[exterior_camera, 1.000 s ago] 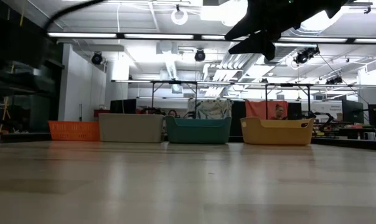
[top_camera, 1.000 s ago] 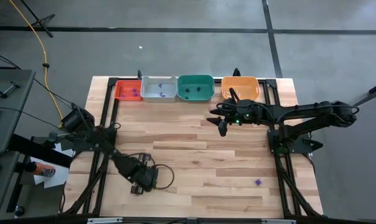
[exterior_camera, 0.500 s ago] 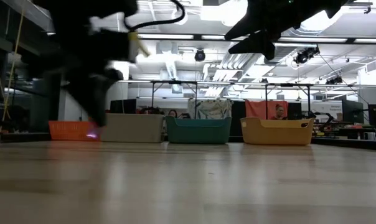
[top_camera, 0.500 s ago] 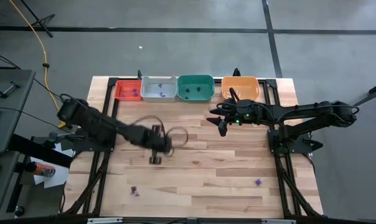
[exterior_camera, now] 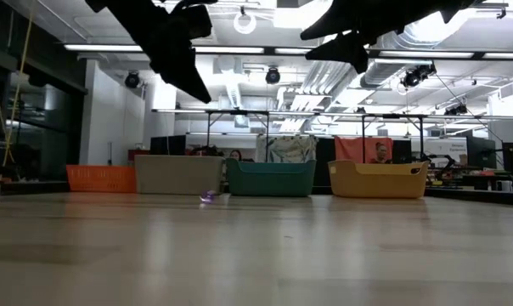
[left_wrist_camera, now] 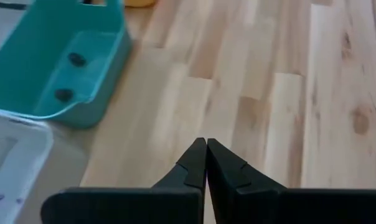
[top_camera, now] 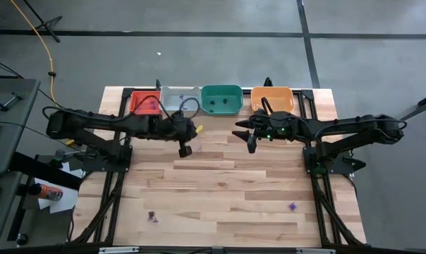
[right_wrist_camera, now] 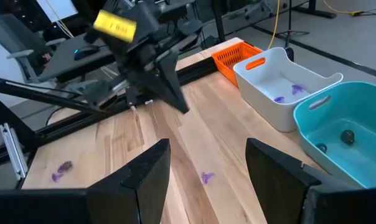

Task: Sort Halloween decoration
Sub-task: Put the violet witch hat into the gray bin

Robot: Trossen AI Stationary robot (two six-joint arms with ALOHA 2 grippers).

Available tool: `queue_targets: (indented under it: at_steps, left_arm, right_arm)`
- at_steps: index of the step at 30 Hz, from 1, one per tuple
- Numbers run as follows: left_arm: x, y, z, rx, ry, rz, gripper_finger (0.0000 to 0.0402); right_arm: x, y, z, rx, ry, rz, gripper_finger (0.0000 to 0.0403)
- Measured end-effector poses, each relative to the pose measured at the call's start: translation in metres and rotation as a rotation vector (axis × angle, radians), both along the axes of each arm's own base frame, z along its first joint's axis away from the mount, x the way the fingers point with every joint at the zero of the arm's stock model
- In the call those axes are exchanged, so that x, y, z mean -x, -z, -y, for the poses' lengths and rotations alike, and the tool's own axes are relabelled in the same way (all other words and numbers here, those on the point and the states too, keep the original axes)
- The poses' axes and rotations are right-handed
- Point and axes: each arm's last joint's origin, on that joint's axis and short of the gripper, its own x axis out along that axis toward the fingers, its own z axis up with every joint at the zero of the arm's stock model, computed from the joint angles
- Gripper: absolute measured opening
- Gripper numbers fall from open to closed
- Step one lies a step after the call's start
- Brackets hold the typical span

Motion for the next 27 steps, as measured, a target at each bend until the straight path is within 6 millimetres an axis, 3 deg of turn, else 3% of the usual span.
queue_targets:
  at_steps: [6, 12, 19, 27]
  left_arm:
    - [0.001, -0.001, -0.01, 0.075, -0.083, 0.029, 0.0]
    - [-0.008, 0.013, -0.012, 0.11, -0.046, -0.018, 0.0013]
    - [-0.025, 0.04, -0.012, 0.082, 0.077, -0.102, 0.0089]
    - [-0.043, 0.09, -0.014, 0.052, 0.141, -0.27, 0.0156]
  right_arm:
    - [-0.009, 0.005, 0.001, -0.004, 0.002, 0.017, 0.0204]
    - [-0.018, 0.011, 0.001, -0.004, 0.002, 0.025, 0.0204]
    - [-0.014, 0.005, 0.001, 0.005, 0.001, 0.048, 0.0204]
    - [-0.005, -0.006, 0.001, 0.007, 0.003, 0.09, 0.0204]
